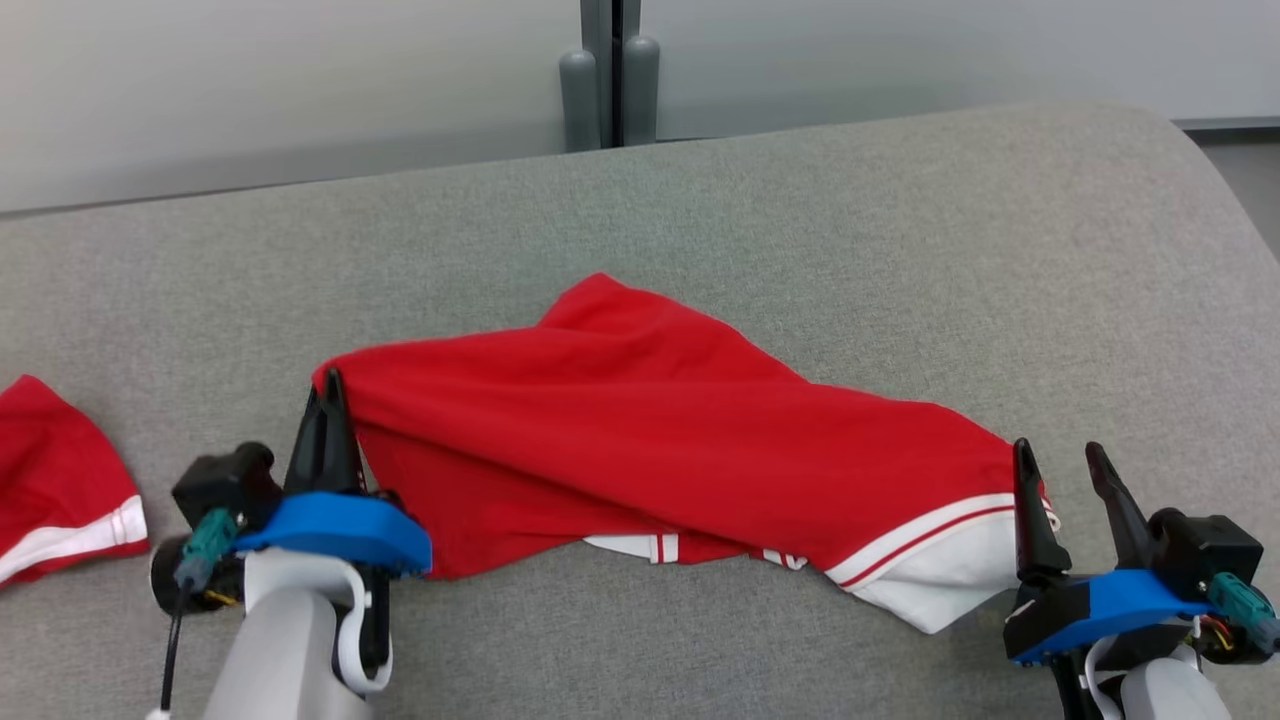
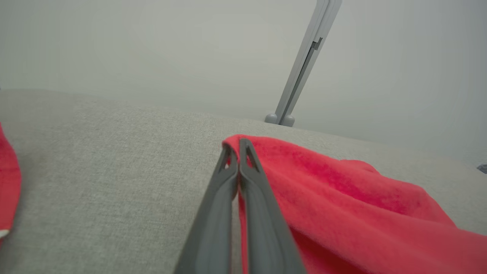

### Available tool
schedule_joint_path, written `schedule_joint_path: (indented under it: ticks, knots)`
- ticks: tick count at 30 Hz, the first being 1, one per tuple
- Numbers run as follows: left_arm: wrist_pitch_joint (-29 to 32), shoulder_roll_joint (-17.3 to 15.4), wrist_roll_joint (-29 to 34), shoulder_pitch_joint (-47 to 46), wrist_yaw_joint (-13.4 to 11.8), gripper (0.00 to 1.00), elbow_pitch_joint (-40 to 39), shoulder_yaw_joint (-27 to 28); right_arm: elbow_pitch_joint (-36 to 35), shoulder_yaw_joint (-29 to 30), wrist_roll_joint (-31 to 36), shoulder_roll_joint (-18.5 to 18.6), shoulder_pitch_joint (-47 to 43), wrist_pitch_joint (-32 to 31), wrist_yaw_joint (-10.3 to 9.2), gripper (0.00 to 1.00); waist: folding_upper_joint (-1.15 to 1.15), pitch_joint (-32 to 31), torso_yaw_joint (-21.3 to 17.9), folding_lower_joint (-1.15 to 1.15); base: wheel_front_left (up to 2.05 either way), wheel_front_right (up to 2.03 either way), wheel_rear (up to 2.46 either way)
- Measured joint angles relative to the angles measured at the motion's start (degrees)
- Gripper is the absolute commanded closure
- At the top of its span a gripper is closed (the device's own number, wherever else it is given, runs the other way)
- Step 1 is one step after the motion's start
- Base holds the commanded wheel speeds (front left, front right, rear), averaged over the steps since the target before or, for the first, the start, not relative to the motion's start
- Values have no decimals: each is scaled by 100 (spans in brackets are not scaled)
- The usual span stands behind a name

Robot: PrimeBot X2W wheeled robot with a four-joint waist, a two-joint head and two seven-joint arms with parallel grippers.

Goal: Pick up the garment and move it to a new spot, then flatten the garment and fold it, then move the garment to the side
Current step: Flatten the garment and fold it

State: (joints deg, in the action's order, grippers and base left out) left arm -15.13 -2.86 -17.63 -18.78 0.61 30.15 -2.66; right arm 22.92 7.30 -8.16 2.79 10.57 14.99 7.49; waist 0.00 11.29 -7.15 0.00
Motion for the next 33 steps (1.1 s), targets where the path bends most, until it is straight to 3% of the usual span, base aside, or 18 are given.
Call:
schedule_joint_path:
  ticks: [6, 7, 8, 9, 18, 33]
  knots:
    - [0, -2, 272, -578, -81, 100, 454, 213, -24, -66, -3, -1, 136, -1, 0, 0, 1, 294, -111, 1, 0, 0, 0]
    - [1, -2, 314, -641, -105, 75, 470, 259, -30, -56, -3, -1, 147, -1, 0, 0, 1, 322, -125, 1, 0, 0, 0]
    - [2, 10, 378, -705, -155, 19, 447, 326, -35, -40, -2, 0, 158, -1, 0, 0, 1, 342, -130, 1, 0, 0, 0]
    - [1, 12, 436, -766, -199, 0, 416, 391, -44, -18, -1, 1, 162, -1, 0, 0, 0, 356, -129, 1, 0, 0, 0]
    - [0, 0, 355, -305, -260, 0, 248, 481, -63, -29, 1, 2, 157, 0, 0, 0, 0, 175, 11, 0, 0, 0, 0]
    - [0, -3, 413, 1899, -658, 0, -711, -510, 18, -445, 274, 0, -553, -1, 0, 0, -2, -1036, 438, -2, 0, 0, 0]
